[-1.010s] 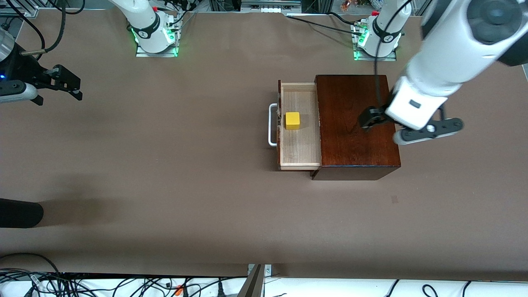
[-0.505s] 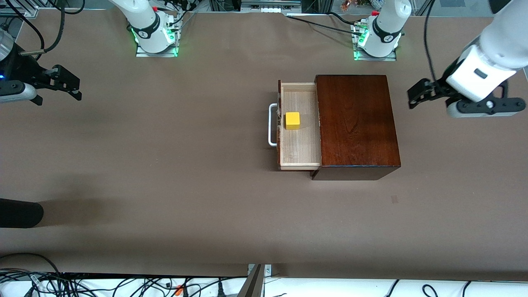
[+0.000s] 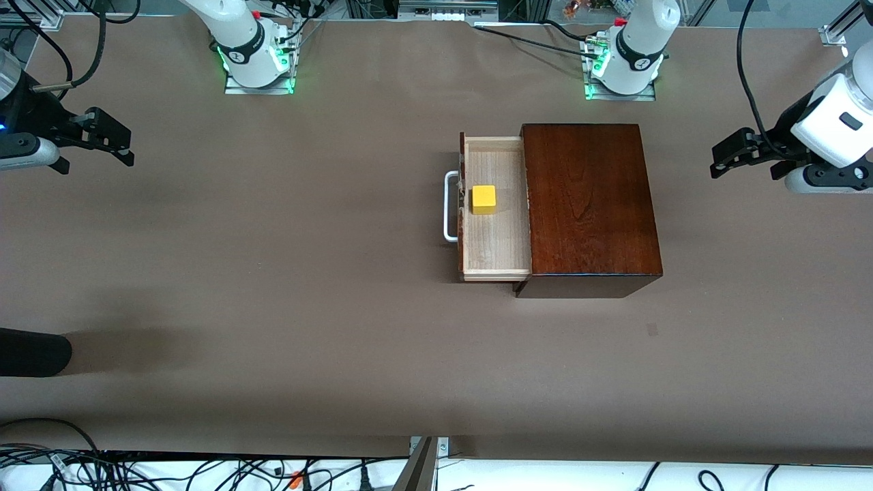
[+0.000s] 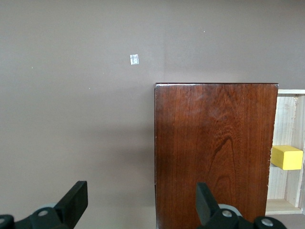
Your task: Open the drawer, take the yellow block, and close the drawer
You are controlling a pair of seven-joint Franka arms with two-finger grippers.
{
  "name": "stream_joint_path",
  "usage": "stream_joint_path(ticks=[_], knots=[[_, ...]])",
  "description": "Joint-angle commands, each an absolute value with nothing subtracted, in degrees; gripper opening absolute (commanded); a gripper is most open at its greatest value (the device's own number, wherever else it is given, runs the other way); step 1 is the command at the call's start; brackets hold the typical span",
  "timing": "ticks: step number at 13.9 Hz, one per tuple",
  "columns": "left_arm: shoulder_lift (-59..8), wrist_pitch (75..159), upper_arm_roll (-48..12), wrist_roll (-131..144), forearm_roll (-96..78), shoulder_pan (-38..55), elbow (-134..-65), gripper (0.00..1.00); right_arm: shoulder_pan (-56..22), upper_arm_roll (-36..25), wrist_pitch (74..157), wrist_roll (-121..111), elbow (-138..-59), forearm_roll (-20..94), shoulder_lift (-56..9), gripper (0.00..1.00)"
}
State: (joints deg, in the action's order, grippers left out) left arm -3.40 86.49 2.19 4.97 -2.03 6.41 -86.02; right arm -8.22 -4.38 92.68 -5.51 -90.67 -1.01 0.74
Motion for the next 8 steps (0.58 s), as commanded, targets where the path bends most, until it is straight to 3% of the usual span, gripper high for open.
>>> stream_joint_path(ticks=[1,8], knots=[[-2.5,87.4,2.3,1.1,-3.4,4.5,-87.0,1.00,-7.7,-4.1,92.5,-5.5,-90.3,-1.1,0.7,1.00],[-3.0,88.8,-0.3,1.1,-3.2,2.7,-87.0,1.00,-7.7,-4.1,92.5,-5.5,-90.3,-1.1,0.7,1.00]])
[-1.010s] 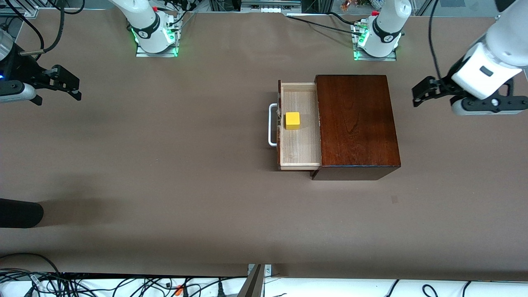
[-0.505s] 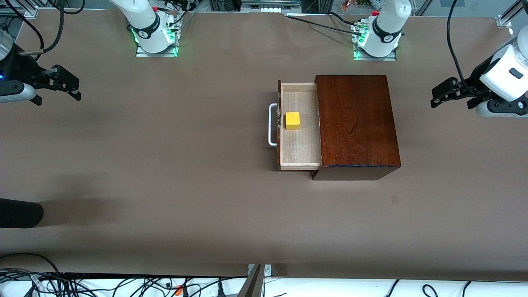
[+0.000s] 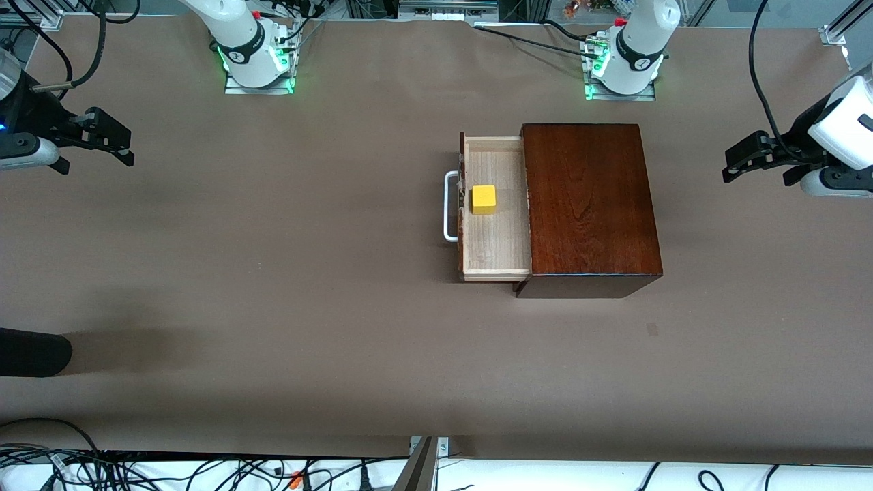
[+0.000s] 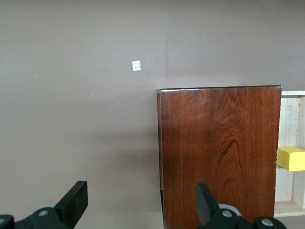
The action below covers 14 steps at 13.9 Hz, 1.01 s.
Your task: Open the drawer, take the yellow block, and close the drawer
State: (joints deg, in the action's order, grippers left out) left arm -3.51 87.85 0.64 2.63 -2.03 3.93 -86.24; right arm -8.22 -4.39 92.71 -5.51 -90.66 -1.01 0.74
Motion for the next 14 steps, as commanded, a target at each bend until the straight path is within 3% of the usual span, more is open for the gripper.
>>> stream_joint_path(ticks=[1,14], knots=[[-3.0,88.8,-0.3,1.3,-3.2,2.9,-87.0,1.00,-7.7,-4.1,92.6,-5.6,-90.3,-1.1,0.7,1.00],[-3.1,88.4,-0.3,2.0,-3.2,3.5,-86.6,1.00,-7.7,-4.1,92.5,-5.6,-90.3,-1.1,0.7,1.00]])
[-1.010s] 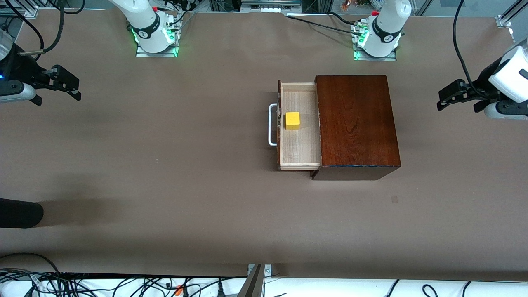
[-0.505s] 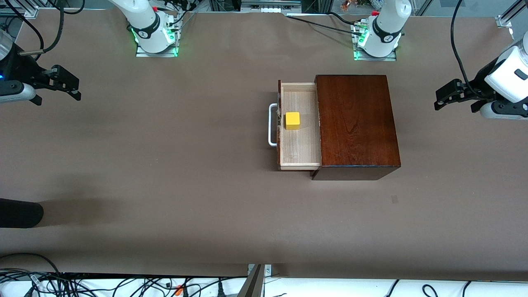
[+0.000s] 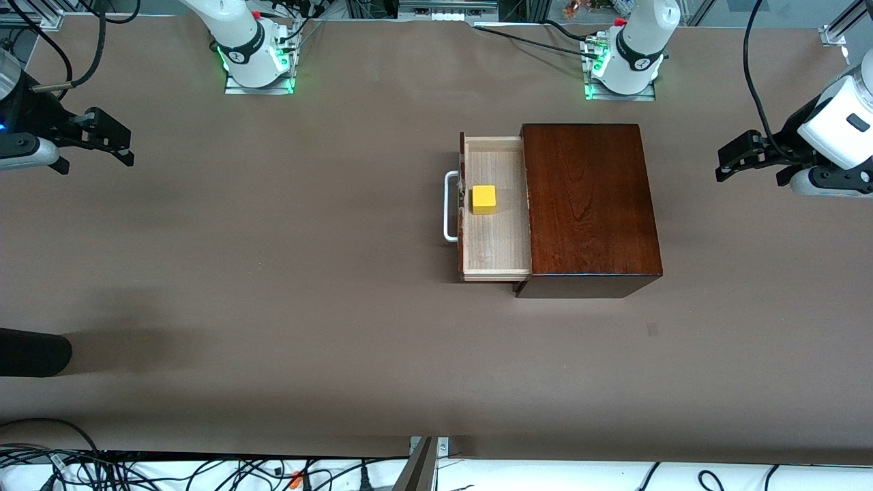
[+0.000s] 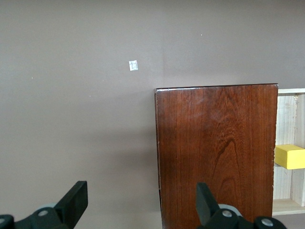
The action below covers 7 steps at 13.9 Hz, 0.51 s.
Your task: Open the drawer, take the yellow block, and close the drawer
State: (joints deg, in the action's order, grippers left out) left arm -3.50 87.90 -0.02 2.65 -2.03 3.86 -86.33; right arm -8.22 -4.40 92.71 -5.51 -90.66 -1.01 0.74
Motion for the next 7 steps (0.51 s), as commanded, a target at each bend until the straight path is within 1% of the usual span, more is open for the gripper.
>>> stream_joint_path(ticks=[1,7], knots=[[-3.1,88.4,-0.3,1.9,-3.2,3.5,-86.6,1.00,-7.7,-4.1,92.5,-5.6,-90.3,-1.1,0.7,1.00],[-3.1,88.3,-0.3,2.1,-3.3,3.4,-86.6,1.00,-7.7,-4.2,92.5,-5.6,-90.3,-1.1,0.7,1.00]])
